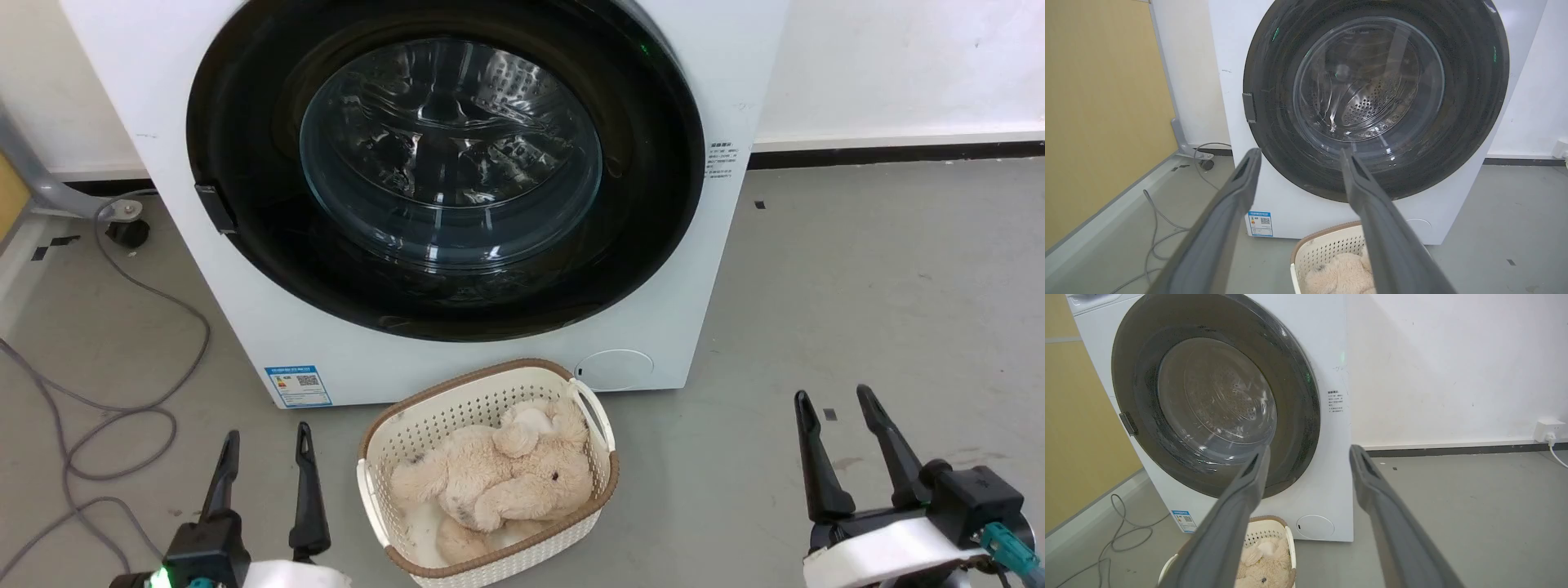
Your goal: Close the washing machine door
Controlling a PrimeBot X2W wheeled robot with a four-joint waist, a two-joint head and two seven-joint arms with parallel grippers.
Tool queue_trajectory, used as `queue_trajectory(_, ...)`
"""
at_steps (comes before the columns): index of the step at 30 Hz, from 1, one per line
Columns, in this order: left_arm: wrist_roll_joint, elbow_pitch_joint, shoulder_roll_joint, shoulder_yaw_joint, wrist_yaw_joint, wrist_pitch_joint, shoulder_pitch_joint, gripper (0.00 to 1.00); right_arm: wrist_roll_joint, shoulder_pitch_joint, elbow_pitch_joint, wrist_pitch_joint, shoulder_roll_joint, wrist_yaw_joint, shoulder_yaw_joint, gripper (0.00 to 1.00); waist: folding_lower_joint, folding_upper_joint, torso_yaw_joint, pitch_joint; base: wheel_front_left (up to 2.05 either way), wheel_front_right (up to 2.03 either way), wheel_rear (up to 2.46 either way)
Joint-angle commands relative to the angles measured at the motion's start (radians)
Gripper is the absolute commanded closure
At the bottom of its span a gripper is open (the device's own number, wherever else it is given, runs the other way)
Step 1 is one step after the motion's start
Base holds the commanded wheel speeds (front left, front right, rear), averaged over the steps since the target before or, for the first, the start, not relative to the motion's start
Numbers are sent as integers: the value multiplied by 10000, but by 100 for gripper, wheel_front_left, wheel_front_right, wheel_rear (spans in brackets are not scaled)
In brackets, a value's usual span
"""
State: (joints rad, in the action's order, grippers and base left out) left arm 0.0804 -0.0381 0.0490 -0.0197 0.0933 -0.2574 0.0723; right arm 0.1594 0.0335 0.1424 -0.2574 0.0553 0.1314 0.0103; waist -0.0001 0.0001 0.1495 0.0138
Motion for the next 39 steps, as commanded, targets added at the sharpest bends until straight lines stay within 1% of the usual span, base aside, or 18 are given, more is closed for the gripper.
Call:
queue_trajectory(1,-83,-28,12,-15,17,-44,143,0,62,-147,-31,-44,-48,-7,-12,0,1,-1,2,-2,0,0,0)
queue_trajectory(2,-10,-27,2,0,6,0,55,100,4,-62,9,0,-4,0,-6,100,1,-1,1,0,0,0,0)
queue_trajectory(39,-202,79,3,67,-239,679,-138,100,-414,-137,-357,672,-15,-2,-22,100,1,-1,-389,-35,0,0,0)
